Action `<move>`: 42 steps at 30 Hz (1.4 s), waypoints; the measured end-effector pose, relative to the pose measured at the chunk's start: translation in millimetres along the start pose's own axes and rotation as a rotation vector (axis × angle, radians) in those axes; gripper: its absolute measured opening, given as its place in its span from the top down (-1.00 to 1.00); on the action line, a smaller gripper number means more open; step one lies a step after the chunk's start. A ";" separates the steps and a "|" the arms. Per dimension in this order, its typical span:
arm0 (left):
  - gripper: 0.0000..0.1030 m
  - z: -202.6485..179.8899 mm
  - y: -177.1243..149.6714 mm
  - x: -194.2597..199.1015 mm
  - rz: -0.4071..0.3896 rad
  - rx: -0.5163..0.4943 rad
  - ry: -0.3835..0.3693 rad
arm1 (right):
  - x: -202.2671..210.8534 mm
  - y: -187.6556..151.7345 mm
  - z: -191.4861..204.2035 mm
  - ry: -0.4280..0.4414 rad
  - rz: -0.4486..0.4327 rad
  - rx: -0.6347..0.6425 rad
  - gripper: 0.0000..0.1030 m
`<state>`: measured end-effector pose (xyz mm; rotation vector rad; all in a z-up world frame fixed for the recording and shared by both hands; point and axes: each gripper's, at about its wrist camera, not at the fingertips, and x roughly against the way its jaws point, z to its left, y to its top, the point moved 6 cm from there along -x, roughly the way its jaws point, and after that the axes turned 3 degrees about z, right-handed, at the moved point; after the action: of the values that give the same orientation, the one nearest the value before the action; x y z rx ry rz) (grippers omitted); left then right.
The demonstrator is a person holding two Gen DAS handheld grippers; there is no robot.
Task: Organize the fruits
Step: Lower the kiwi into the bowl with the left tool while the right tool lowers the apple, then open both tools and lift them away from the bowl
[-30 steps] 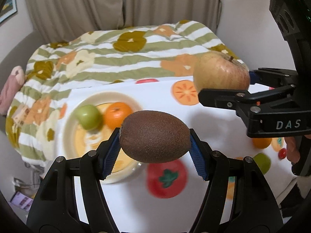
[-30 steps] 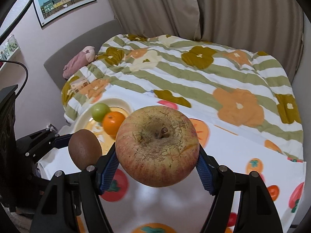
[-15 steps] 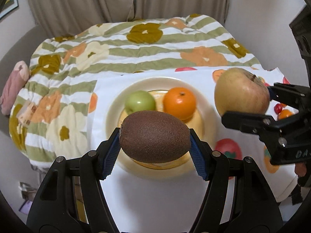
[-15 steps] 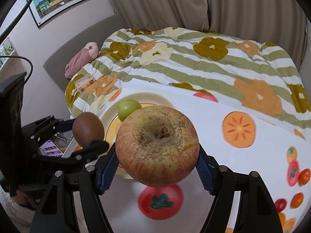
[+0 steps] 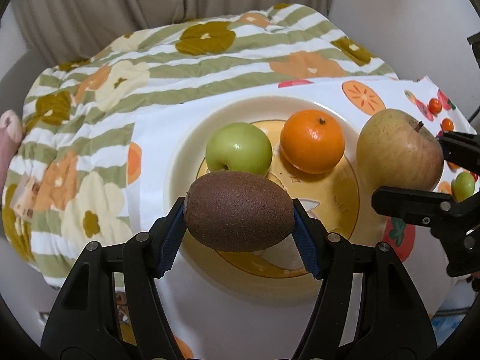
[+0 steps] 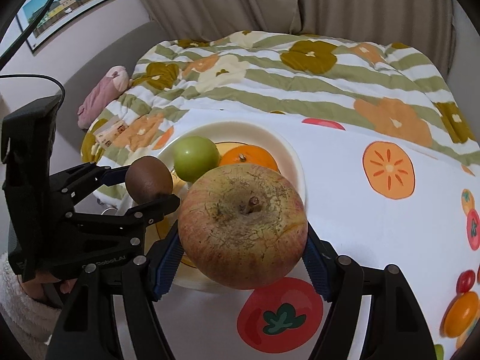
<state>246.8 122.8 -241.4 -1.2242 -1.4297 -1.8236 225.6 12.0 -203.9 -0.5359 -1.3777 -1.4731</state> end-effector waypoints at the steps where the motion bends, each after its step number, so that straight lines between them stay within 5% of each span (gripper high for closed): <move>1: -0.38 -0.8 -0.5 -1.4 0.003 -0.007 -0.001 | -0.7 -0.7 -0.1 -0.004 0.001 -0.004 -0.35; 18: -0.41 -5.2 -16.7 -10.0 0.058 -0.078 -0.041 | -2.3 -4.0 2.1 -0.036 0.004 -0.027 -0.35; 23: -1.00 -8.0 -15.5 3.1 0.005 -0.089 -0.038 | -0.3 -4.7 1.3 -0.044 0.010 -0.027 -0.35; 42: -1.00 27.3 -37.2 36.5 -0.002 -0.014 0.001 | -33.9 -4.4 21.3 -0.060 0.081 0.121 -0.35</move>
<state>208.6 164.8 -226.1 -1.2294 -1.4209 -1.8381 228.7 43.2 -229.3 -0.5563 -1.4643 -1.3091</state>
